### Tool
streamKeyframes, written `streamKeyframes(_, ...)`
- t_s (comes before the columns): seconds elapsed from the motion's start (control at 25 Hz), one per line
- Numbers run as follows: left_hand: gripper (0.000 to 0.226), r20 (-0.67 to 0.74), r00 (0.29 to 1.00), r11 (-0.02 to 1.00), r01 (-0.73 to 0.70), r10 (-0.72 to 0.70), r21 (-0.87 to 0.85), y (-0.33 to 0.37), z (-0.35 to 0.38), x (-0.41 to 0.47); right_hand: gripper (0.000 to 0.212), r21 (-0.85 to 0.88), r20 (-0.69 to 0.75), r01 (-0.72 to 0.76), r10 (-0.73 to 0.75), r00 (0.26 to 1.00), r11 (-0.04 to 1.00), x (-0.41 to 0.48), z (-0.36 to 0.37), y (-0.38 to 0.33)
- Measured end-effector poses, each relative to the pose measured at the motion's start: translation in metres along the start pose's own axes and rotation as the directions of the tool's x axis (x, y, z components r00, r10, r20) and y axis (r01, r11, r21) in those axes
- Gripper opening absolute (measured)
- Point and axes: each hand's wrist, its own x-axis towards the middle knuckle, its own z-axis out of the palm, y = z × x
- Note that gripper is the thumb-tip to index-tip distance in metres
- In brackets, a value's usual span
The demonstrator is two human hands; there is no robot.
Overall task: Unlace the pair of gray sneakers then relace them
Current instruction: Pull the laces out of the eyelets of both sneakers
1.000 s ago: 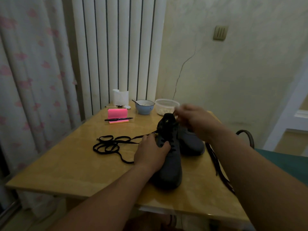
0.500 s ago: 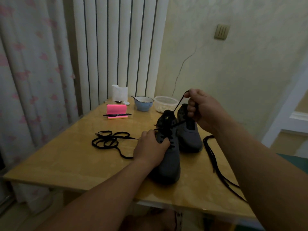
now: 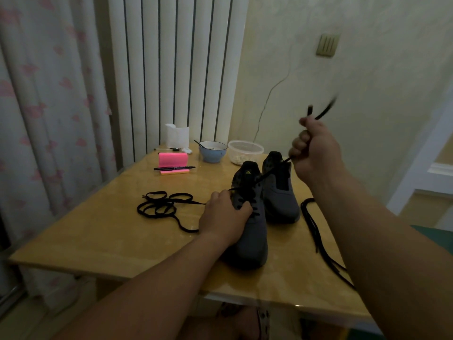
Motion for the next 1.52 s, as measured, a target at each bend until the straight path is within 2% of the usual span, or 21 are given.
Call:
streamKeyframes(0.04,0.052,-0.001,1.000,1.000,0.001,-0.001,0.004,0.000,0.000,0.000,0.020,-0.015,-0.029,0.022,-0.022,0.999,1.000,0.002,-0.003,-0.001)
streamKeyframes(0.12,0.052,-0.001,1.000,1.000,0.002,-0.002,0.013,0.001,0.000,0.000,0.019,-0.368,0.011,0.088,-0.090,0.996,0.926,0.003,0.006,0.004)
streamKeyframes(0.2,0.052,-0.013,1.000,1.000,-0.005,0.005,0.022,0.001,-0.001,-0.002,0.015,-0.717,0.247,0.201,-0.027,0.969,0.668,-0.002,0.031,0.012)
streamKeyframes(0.28,0.053,-0.028,0.999,0.999,-0.016,0.018,0.043,0.001,-0.001,-0.005,0.015,-0.826,0.518,0.382,0.292,0.804,0.416,-0.012,0.063,0.017)
streamKeyframes(0.32,0.054,-0.034,0.999,0.998,-0.019,0.020,0.052,0.001,-0.001,-0.006,0.018,-0.817,0.573,0.445,0.426,0.700,0.367,-0.014,0.077,0.019)
streamKeyframes(0.36,0.056,-0.038,0.999,0.998,-0.018,0.020,0.053,0.000,-0.002,-0.007,0.023,-0.801,0.598,0.480,0.462,0.655,0.357,-0.016,0.087,0.020)
streamKeyframes(0.4,0.058,-0.038,0.999,0.999,-0.018,0.019,0.044,0.000,-0.003,-0.008,0.025,-0.793,0.605,0.482,0.390,0.694,0.371,-0.014,0.091,0.022)
streamKeyframes(0.48,0.063,-0.052,0.998,0.999,-0.025,0.023,-0.029,0.002,-0.005,-0.008,0.024,-0.813,0.458,0.384,0.072,0.886,0.437,-0.001,0.075,0.028)
streamKeyframes(0.56,0.058,-0.097,0.995,0.988,-0.050,0.036,-0.145,0.006,-0.011,-0.007,0.020,-0.854,0.208,0.208,-0.055,0.977,0.476,0.009,0.032,0.043)
streamKeyframes(0.64,0.041,-0.122,0.989,0.975,-0.111,0.089,-0.194,0.010,-0.017,-0.002,0.014,-0.899,0.089,0.073,0.017,0.996,0.432,0.002,-0.017,0.064)
streamKeyframes(0.72,0.036,-0.114,0.993,0.931,-0.073,0.034,-0.358,0.015,-0.023,0.008,0.012,-0.880,0.037,-0.043,0.159,0.987,0.472,-0.025,-0.047,0.083)
streamKeyframes(0.84,0.040,0.066,0.945,0.619,0.261,-0.320,-0.740,0.023,-0.041,0.026,0.036,-0.820,0.098,-0.031,0.193,0.976,0.572,-0.066,-0.058,0.103)
streamKeyframes(0.96,0.041,0.272,0.871,0.460,0.454,-0.409,-0.763,0.019,-0.060,0.034,0.046,-0.795,0.158,0.135,-0.013,0.987,0.592,-0.083,-0.064,0.123)
streamKeyframes(1.04,0.038,0.211,0.939,0.562,0.332,-0.270,-0.758,0.020,-0.063,0.034,0.049,-0.795,0.185,0.198,-0.081,0.979,0.573,-0.090,-0.068,0.131)
streamKeyframes(1.08,0.033,0.112,0.984,0.716,0.178,-0.139,-0.675,0.021,-0.061,0.033,0.050,-0.792,0.206,0.226,-0.101,0.973,0.567,-0.092,-0.069,0.133)
streamKeyframes(1.12,0.028,0.022,0.999,0.875,-0.021,0.036,-0.483,0.021,-0.057,0.031,0.050,-0.790,0.225,0.252,-0.118,0.967,0.559,-0.094,-0.070,0.135)
streamKeyframes(1.16,0.023,-0.005,0.973,0.954,-0.225,0.229,-0.198,0.020,-0.055,0.031,0.050,-0.789,0.237,0.268,-0.129,0.963,0.554,-0.094,-0.071,0.135)
streamKeyframes(1.2,0.020,0.038,0.924,0.922,-0.382,0.381,0.054,0.020,-0.052,0.030,0.051,-0.785,0.240,0.271,-0.130,0.962,0.558,-0.094,-0.071,0.135)
streamKeyframes(1.28,0.021,0.139,0.849,0.796,-0.527,0.510,0.299,0.020,-0.048,0.034,0.053,-0.772,0.244,0.268,-0.121,0.962,0.577,-0.094,-0.072,0.136)
streamKeyframes(1.4,0.008,0.107,0.829,0.776,-0.554,0.550,0.303,0.026,-0.050,0.037,0.057,-0.776,0.244,0.262,-0.111,0.963,0.574,-0.094,-0.074,0.139)
streamKeyframes(1.52,0.011,0.054,0.904,0.905,-0.426,0.424,0.018,0.032,-0.054,0.035,0.057,-0.772,0.220,0.227,-0.085,0.972,0.593,-0.092,-0.076,0.139)
